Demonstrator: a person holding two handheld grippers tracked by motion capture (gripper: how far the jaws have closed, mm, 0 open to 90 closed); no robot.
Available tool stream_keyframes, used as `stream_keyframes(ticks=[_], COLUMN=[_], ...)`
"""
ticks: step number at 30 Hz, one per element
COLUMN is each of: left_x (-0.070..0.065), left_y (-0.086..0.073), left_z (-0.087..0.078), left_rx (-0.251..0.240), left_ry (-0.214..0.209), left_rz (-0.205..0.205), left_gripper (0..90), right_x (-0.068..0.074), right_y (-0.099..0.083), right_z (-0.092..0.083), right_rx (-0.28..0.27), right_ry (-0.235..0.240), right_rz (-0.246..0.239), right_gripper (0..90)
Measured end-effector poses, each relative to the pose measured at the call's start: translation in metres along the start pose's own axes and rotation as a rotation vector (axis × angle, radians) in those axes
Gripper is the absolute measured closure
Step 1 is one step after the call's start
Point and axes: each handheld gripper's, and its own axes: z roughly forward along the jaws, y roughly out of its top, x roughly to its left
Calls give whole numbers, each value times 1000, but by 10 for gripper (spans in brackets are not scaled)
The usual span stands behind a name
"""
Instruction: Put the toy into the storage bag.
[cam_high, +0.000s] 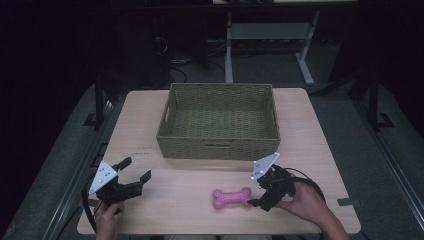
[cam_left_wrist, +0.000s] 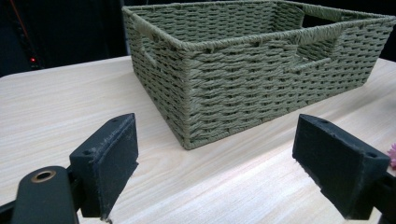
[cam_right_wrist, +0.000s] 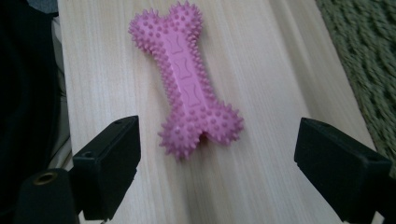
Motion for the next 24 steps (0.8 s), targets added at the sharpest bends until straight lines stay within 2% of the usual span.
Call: stream_keyframes(ticks=[3,6,10,13,17,24], left_x=[1,1,4,4,3,3], left_y=[0,0,0,0,0,0], left_z=[0,-1,-1,-2,0,0], left_rx=[-3,-3,-9,-9,-5,6], left_ry=[-1,7,3,3,2,9], left_rz=[-4,-2,-27,-25,-18,-8], left_gripper=[138,138,138,138,138,138], right_x=[1,2,2,4,9,8], right_y=[7,13,21,24,33,43], right_z=[7,12,19,22,30,37], right_rx=[27,53,74,84,124,142], right_ry=[27,30,57,62,60,83], right_rz=[-24,-44,-58,-69,-96,-115], right_gripper=[149,170,208,210,237,301])
